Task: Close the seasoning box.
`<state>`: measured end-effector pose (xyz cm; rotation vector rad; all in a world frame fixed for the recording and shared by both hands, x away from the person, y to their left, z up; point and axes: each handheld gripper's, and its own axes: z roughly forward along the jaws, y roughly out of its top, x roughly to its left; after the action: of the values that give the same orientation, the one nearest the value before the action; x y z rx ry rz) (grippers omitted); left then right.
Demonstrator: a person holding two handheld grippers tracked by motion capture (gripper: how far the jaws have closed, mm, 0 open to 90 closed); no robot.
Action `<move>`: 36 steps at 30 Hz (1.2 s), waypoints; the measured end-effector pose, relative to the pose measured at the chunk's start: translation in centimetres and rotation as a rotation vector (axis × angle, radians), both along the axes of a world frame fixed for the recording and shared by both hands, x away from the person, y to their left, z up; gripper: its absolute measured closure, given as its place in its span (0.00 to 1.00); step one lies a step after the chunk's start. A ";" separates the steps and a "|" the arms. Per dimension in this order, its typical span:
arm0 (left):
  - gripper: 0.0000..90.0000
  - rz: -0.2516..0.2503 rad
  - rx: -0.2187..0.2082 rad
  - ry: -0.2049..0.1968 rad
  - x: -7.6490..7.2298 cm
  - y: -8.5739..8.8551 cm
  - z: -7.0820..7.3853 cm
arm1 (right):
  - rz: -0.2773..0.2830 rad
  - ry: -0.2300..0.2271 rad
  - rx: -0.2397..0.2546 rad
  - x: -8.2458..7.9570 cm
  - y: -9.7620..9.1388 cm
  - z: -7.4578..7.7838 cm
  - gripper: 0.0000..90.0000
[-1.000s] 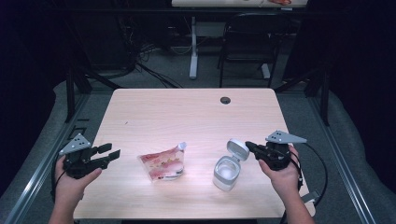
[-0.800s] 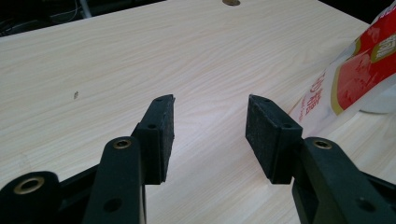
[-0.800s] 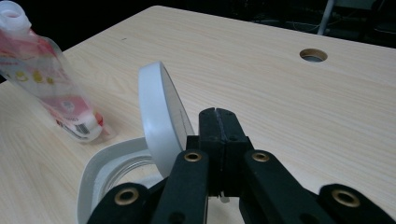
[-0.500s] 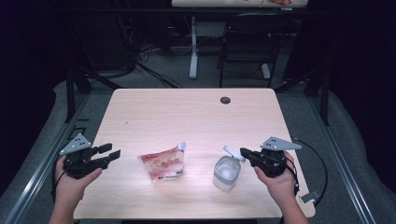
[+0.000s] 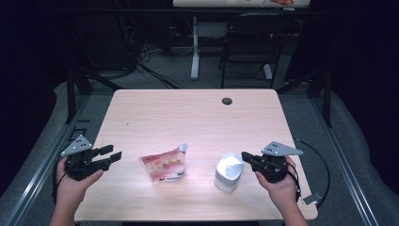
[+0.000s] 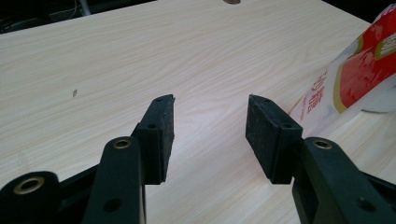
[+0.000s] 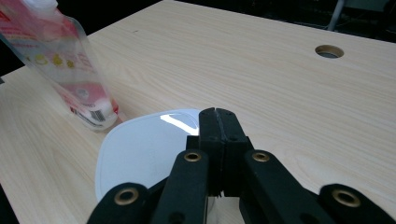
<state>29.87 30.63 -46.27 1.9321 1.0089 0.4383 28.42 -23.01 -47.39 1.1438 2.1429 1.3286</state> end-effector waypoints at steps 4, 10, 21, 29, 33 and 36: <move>0.58 -0.001 0.002 0.003 0.1 0.1 -0.1 | -0.030 -0.002 0.020 -0.1 -0.8 -0.2 1.00; 0.58 0.002 -0.001 0.008 0.1 0.1 -0.3 | -0.075 0.016 0.037 -0.2 -2.1 -1.1 1.00; 0.58 0.004 0.002 0.017 0.3 0.2 -0.6 | -0.171 0.066 0.004 -0.2 -4.5 -3.7 1.00; 0.58 0.008 0.002 0.023 0.4 0.2 -0.9 | -0.183 0.096 -0.011 0.0 -4.6 -4.9 0.99; 0.57 0.015 0.003 0.031 0.5 0.3 -1.1 | -0.180 0.109 -0.035 0.1 -4.5 -5.5 0.99; 0.57 0.018 0.007 0.041 0.6 0.4 -1.4 | -0.185 0.115 -0.046 0.2 -4.5 -5.7 0.99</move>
<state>30.50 31.04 -47.69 1.9467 1.0526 0.4145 28.67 -27.48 -53.10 1.3925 2.0753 1.1524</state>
